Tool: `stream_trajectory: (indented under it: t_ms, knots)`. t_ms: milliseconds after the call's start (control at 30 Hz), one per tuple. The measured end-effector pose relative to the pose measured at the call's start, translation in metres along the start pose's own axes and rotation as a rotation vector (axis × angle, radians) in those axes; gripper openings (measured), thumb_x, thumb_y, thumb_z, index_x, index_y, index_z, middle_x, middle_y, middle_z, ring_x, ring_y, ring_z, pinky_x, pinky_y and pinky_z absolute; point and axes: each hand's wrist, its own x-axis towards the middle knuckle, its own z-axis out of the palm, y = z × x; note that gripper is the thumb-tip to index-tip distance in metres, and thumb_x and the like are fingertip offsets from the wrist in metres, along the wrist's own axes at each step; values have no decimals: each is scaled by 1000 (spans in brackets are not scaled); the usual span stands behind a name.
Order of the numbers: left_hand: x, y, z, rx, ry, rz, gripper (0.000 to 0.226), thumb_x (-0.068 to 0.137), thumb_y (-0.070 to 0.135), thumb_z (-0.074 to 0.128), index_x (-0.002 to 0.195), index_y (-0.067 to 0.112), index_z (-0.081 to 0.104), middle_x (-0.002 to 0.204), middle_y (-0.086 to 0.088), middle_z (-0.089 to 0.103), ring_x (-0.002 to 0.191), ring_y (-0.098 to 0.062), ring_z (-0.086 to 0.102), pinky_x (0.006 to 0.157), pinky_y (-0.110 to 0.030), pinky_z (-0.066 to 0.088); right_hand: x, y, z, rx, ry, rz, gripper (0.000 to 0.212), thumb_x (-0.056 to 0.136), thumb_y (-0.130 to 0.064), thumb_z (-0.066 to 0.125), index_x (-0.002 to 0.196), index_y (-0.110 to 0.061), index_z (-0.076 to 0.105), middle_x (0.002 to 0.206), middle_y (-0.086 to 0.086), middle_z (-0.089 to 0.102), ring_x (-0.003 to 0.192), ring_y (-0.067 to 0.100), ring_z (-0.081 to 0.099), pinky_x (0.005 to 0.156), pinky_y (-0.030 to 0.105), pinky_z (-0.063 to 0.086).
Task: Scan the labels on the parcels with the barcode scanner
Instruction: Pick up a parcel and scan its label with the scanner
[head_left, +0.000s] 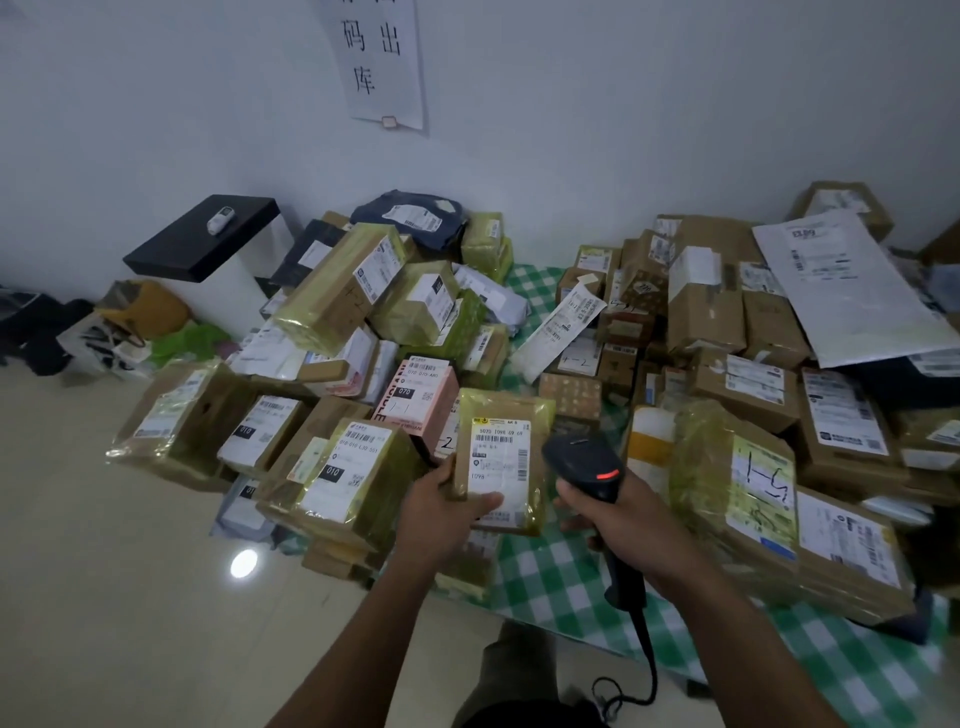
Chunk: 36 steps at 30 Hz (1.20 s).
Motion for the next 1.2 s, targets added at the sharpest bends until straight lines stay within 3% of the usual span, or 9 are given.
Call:
stream_trajectory:
  t_ms: [233, 367, 500, 633, 800, 900, 1033, 1100, 1200]
  knots:
    - [-11, -30, -14, 235, -14, -58, 46, 90, 38, 74, 132, 33, 57, 121, 12, 71, 104, -9, 70, 92, -43, 60, 19, 29, 30, 101, -84, 191, 28, 96, -32, 73, 121, -36, 62, 119, -5, 69, 105, 24, 71, 73, 30, 58]
    - [-15, -29, -1, 410, 81, 69, 68, 87, 33, 63, 147, 36, 30, 136, 3, 56, 128, -23, 57, 100, -50, 54, 30, 44, 43, 163, -106, 289, 33, 95, -31, 73, 126, -31, 62, 126, 2, 65, 109, 31, 68, 70, 29, 56]
    - [-17, -18, 19, 547, 127, 86, 108, 80, 72, 60, 160, 26, 4, 164, -12, 22, 154, -34, 16, 124, -53, 20, 33, 47, 48, 196, -100, 286, 36, 96, -29, 72, 131, -25, 63, 123, 7, 69, 107, 31, 70, 73, 32, 55]
    - [-13, -16, 30, 645, 128, 87, 129, 68, 82, 63, 159, 23, -7, 169, -14, 4, 155, -36, 9, 123, -57, 18, 32, 45, 37, 142, -1, 239, 37, 95, -33, 73, 131, -31, 61, 123, -6, 66, 105, 24, 70, 77, 33, 58]
    - [-20, -19, 17, 706, 130, 40, 132, 67, 81, 67, 160, 26, -9, 168, -12, 0, 155, -37, 6, 122, -57, 14, 27, 38, 21, 92, 26, 145, 34, 96, -30, 72, 129, -27, 63, 115, -4, 69, 100, 21, 71, 72, 32, 54]
    - [-23, -25, 9, 770, 90, 4, 129, 71, 81, 65, 160, 24, -9, 169, -13, -8, 156, -36, -1, 124, -54, 8, 24, 31, 20, 62, 13, 111, 23, 97, -29, 71, 117, -36, 63, 114, -6, 69, 101, 21, 72, 72, 32, 54]
    - [-26, -31, 17, 726, 87, 147, 103, 85, 56, 65, 162, 26, 4, 170, -11, -13, 157, -31, -14, 124, -45, -6, 24, 23, 20, 6, -40, 92, 18, 98, -29, 69, 101, -44, 60, 107, -8, 68, 103, 20, 71, 73, 30, 55]
    - [-27, -30, 24, 745, 20, 186, 97, 90, 41, 64, 163, 26, 3, 171, -8, -14, 156, -29, -19, 121, -42, -11, 24, 20, 18, -11, -51, 88, 19, 99, -29, 69, 104, -45, 59, 107, -10, 67, 103, 19, 70, 76, 31, 56]
    - [-18, -26, 29, 736, -19, 196, 97, 90, 41, 64, 163, 26, 3, 171, -8, -11, 156, -29, -18, 124, -44, -8, 28, 14, 14, -54, -25, 76, 30, 98, -32, 70, 123, -40, 56, 114, -13, 67, 100, 15, 71, 76, 31, 57]
